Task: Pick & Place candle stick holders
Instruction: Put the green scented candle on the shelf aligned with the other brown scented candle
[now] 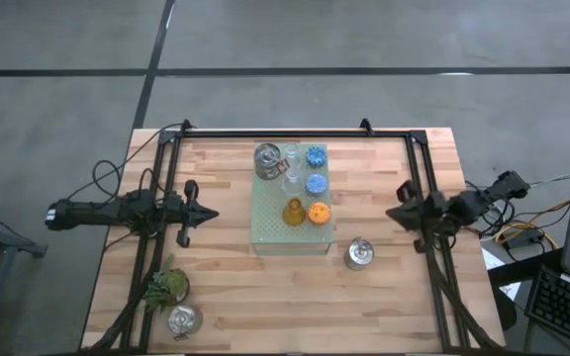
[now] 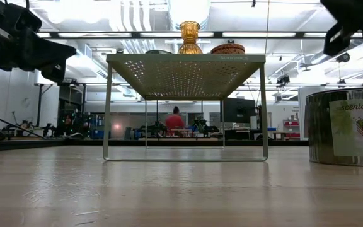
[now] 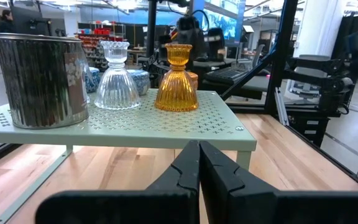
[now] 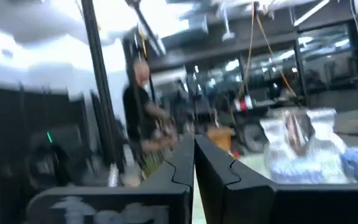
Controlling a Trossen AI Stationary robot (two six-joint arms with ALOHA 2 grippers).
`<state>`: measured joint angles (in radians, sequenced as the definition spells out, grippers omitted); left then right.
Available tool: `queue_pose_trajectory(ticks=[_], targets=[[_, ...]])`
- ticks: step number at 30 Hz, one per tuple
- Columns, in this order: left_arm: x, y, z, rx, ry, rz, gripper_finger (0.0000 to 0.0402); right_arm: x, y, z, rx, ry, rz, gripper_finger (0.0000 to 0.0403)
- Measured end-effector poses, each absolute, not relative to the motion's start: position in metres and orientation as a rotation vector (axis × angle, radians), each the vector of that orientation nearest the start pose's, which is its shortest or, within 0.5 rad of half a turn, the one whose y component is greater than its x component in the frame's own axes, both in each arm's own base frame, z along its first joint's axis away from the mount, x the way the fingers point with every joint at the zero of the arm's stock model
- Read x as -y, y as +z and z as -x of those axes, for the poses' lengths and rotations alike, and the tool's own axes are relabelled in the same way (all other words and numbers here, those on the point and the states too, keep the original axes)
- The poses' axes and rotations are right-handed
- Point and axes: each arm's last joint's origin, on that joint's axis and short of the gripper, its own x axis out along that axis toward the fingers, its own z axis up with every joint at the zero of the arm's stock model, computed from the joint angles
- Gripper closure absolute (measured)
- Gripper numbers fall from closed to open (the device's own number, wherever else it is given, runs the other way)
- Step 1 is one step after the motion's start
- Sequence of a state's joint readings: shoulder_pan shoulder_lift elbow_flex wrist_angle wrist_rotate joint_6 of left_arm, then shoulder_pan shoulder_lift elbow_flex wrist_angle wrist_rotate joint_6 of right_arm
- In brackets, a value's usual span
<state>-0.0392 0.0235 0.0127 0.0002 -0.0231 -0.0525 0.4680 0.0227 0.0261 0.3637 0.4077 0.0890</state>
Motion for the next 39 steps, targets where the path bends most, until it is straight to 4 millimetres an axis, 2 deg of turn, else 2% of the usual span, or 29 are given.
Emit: queue_pose_trajectory(ticks=[3, 6, 14, 19, 22, 25, 30, 34, 39], targets=[[0.003, 0.166, -0.098, -0.011, -0.016, 0.052, 0.0394, -0.026, 0.211, -0.082, 0.401, 0.013, -0.3, 0.0394], [0.003, 0.166, -0.098, -0.011, -0.016, 0.052, 0.0394, -0.026, 0.21, -0.083, 0.393, -0.012, -0.339, 0.0394], [0.003, 0.166, -0.098, -0.011, -0.016, 0.052, 0.0394, -0.038, 0.197, -0.105, 0.176, 0.041, -0.529, 0.0394], [0.003, 0.166, -0.098, -0.01, -0.016, 0.052, 0.0394, -0.048, 0.225, -0.123, 0.106, 0.028, -0.499, 0.0394], [0.003, 0.166, -0.098, -0.011, -0.016, 0.052, 0.0394, -0.054, 0.245, -0.134, -0.025, -0.001, -0.526, 0.0394], [0.003, 0.166, -0.098, -0.011, -0.016, 0.052, 0.0394, -0.06, 0.262, -0.144, -0.236, -0.074, -0.562, 0.0394], [0.003, 0.166, -0.098, -0.011, -0.016, 0.052, 0.0394, -0.068, 0.277, -0.157, -0.595, -0.242, -0.601, 0.0384], [0.003, 0.166, -0.098, -0.01, -0.016, 0.052, 0.0394, -0.076, 0.289, -0.167, -0.824, -0.368, -0.594, 0.0347], [0.003, 0.166, -0.098, -0.01, -0.017, 0.052, 0.0394, -0.084, 0.305, -0.183, -0.986, -0.477, -0.504, 0.0273]])
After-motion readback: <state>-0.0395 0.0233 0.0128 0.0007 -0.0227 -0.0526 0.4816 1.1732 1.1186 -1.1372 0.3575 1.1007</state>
